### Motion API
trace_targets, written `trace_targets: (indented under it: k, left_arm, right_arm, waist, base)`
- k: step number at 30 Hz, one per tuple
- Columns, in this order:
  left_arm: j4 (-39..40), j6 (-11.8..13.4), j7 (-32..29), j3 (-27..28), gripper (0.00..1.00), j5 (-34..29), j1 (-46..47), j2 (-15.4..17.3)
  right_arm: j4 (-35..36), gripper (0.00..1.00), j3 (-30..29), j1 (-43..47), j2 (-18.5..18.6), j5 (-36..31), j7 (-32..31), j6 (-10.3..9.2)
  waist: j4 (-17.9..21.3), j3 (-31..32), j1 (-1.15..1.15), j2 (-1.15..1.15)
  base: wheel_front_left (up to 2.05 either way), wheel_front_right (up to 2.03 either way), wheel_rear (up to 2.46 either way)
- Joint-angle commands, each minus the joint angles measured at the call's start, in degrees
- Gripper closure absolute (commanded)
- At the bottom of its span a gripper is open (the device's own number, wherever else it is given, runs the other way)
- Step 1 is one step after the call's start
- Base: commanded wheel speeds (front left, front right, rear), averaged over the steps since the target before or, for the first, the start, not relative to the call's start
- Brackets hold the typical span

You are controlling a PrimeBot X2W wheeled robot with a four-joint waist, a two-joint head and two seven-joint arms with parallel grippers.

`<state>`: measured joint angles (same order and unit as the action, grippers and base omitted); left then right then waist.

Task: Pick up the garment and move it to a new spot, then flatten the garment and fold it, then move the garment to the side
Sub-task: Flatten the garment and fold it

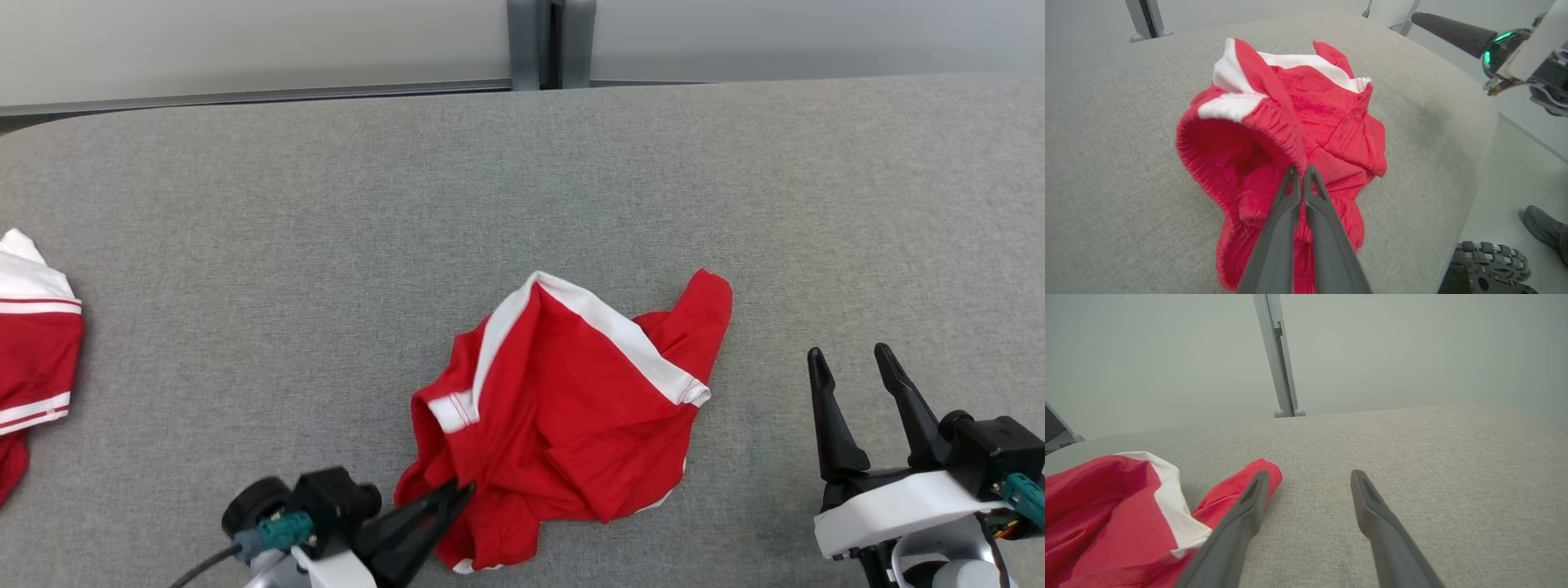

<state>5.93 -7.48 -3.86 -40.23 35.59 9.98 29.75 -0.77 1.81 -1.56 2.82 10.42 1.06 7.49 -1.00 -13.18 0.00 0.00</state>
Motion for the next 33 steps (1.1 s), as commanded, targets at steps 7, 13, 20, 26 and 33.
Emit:
trace_targets:
  k: [7,13,20,26,33]
  left_arm:
    - [-0.37,1.36,-3.68,-1.61,1.0,1.84,-5.28,4.3]
    - [-5.53,3.16,-1.37,-0.54,0.0,0.65,-4.42,3.58]
    - [-8.36,6.47,8.26,1.61,0.0,-2.27,-3.98,0.51]
    - [-7.71,8.18,14.58,4.06,0.0,-2.09,-4.84,-1.03]
    - [-6.29,12.53,18.41,10.28,0.0,-1.55,-5.62,-2.86]
  right_arm:
    - [-0.56,0.0,0.08,-0.21,0.15,-0.11,-0.56,-0.01]
    - [-0.2,0.0,-0.12,-0.28,0.14,-0.45,-0.87,-0.01]
    - [0.44,0.0,-0.98,0.5,0.15,-1.12,-1.57,0.0]
    - [0.75,0.0,-1.31,1.12,0.14,-0.97,-1.97,0.0]
    - [1.65,0.0,-1.47,1.89,0.15,-1.39,-2.69,-0.01]
  waist:
    - [-1.53,1.04,0.0,0.0]
    - [-1.79,1.22,0.0,0.0]
    - [-1.72,2.18,0.0,0.0]
    - [-1.84,3.55,0.0,0.0]
    - [-2.02,5.44,0.0,0.0]
  base:
    - [0.0,0.0,0.0]
    - [0.0,0.0,0.0]
    - [0.0,0.0,0.0]
    - [0.0,0.0,0.0]
    - [0.0,0.0,0.0]
